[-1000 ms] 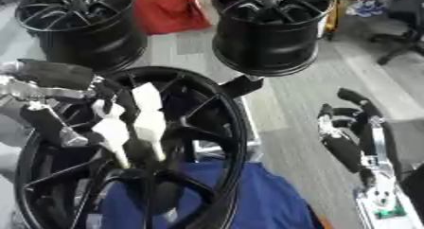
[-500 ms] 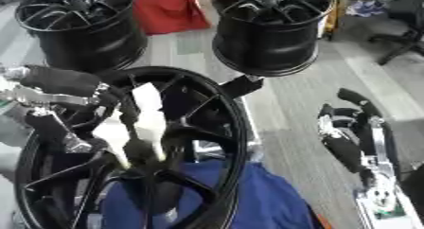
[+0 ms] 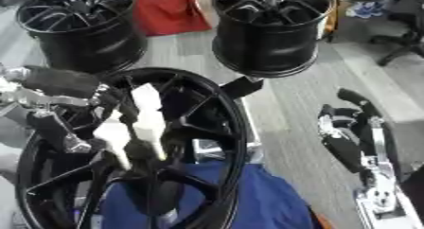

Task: Pull the pin out of the wheel hub.

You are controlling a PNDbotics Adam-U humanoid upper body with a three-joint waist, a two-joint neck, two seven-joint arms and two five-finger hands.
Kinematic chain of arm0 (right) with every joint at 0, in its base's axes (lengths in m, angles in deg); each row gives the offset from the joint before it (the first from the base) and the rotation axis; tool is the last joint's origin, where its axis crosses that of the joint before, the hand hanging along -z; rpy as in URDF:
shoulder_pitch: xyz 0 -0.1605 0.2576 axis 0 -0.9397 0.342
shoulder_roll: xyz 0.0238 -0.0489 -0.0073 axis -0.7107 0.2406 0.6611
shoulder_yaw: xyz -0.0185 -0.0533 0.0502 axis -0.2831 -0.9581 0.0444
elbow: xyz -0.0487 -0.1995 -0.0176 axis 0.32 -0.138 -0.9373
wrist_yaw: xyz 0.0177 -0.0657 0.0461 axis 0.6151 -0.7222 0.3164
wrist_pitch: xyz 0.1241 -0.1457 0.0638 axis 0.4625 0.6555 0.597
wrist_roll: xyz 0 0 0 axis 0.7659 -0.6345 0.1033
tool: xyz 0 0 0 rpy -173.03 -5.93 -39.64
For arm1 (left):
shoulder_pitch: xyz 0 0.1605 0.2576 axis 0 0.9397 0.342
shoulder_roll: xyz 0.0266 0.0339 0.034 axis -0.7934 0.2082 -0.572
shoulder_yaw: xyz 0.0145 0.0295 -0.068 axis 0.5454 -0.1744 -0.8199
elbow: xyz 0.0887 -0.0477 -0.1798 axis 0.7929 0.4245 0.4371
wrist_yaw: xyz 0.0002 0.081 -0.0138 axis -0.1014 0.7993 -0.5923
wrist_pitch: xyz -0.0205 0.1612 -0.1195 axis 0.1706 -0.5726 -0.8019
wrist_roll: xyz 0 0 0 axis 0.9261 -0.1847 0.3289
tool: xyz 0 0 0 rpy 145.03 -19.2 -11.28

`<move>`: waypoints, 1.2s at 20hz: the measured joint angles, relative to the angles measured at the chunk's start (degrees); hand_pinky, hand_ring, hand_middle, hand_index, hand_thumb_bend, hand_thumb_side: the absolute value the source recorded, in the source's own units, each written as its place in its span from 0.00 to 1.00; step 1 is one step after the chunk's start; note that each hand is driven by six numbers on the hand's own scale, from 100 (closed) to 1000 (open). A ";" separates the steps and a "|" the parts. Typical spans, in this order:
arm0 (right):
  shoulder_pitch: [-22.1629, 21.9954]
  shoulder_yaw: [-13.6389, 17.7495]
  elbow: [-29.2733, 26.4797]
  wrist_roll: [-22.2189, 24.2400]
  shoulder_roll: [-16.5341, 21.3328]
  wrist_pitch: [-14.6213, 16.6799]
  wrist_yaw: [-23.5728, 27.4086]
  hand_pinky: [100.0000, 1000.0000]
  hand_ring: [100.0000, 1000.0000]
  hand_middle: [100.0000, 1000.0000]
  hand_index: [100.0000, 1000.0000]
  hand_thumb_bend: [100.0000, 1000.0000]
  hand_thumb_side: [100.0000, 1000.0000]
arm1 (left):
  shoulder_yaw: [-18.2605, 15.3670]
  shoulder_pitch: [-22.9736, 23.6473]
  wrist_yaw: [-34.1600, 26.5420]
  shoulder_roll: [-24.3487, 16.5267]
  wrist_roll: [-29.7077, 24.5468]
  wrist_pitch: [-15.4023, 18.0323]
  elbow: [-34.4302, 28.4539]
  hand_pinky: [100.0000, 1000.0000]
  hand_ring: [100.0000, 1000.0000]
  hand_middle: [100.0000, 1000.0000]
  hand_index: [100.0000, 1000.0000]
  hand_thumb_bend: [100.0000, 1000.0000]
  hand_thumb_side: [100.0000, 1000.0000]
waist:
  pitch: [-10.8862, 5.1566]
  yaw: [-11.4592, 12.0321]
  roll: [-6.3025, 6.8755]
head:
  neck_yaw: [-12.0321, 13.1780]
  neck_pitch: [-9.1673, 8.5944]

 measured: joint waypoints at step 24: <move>-0.04 0.01 0.09 -0.01 0.00 0.00 0.00 0.54 0.65 0.77 0.80 0.05 0.19 | -6.12 -0.65 -6.86 -1.42 -1.82 -1.81 -4.49 0.06 0.29 0.40 0.60 0.00 0.03 | -0.04 0.29 -0.02 | -0.32 -0.46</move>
